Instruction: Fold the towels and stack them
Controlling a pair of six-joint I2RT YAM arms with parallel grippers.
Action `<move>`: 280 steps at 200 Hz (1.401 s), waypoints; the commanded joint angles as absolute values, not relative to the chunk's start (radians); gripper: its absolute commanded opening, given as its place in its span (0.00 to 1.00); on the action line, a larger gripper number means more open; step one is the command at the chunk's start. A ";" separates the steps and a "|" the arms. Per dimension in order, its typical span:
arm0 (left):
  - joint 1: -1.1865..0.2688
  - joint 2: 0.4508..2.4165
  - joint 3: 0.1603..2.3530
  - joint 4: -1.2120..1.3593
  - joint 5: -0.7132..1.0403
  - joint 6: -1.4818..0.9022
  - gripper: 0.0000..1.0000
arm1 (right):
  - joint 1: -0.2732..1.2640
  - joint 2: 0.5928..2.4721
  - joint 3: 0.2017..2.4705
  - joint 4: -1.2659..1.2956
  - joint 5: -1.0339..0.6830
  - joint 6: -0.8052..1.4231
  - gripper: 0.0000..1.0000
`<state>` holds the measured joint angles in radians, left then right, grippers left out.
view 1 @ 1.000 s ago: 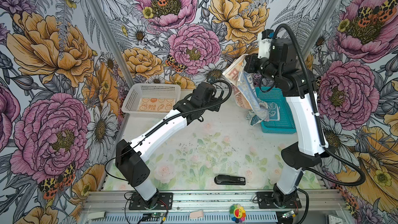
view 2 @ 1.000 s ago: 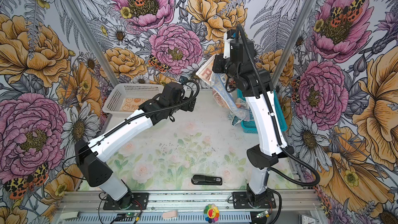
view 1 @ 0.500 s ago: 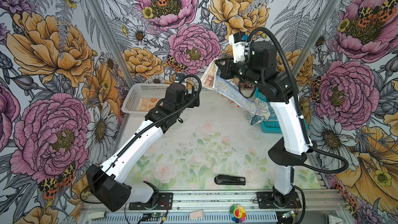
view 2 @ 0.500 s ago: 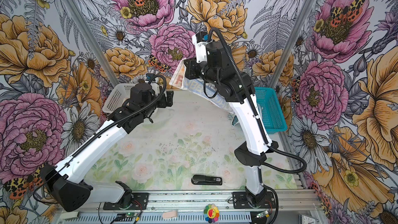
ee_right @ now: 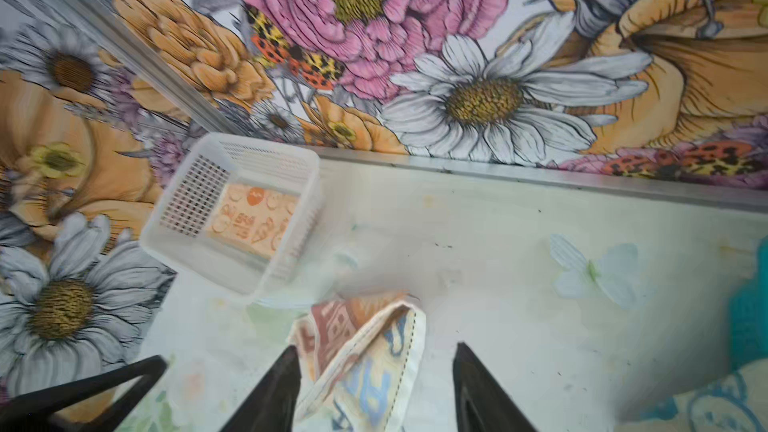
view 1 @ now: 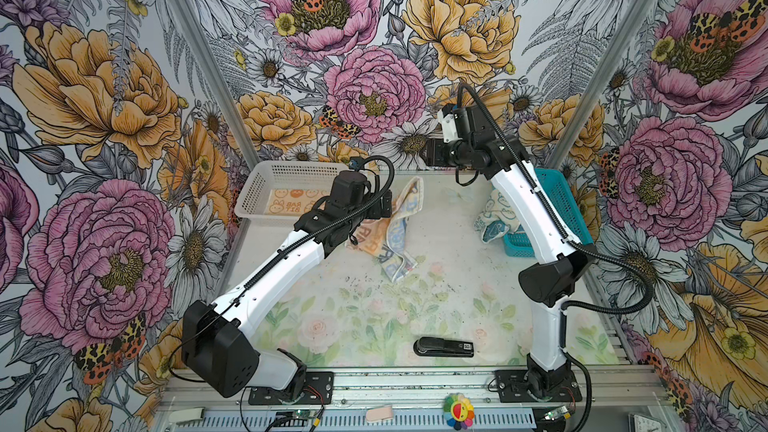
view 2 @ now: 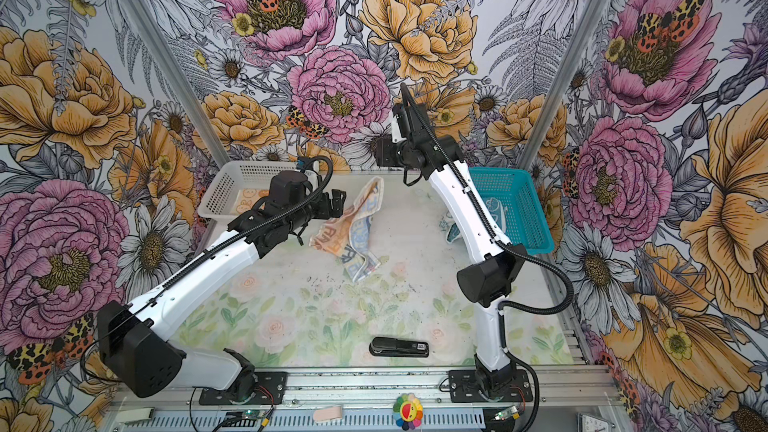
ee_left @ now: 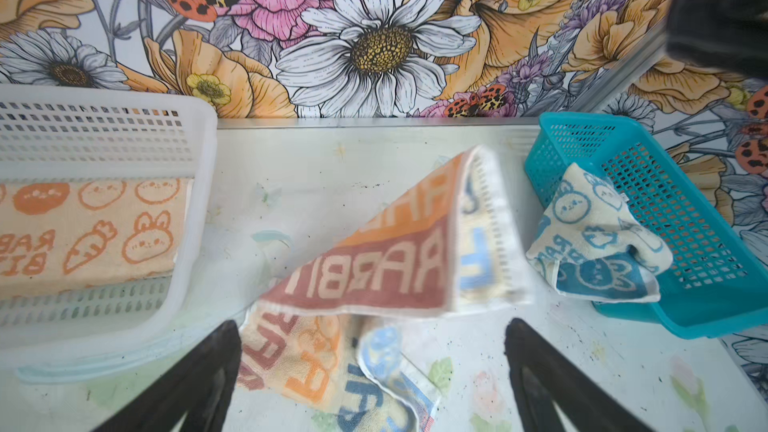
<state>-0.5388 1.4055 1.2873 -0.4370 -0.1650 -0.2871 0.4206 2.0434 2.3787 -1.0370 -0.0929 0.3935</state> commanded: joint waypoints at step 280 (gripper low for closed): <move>-0.655 1.640 1.387 -0.437 -0.058 -0.365 0.99 | 0.106 1.896 1.694 -0.963 0.191 0.247 0.04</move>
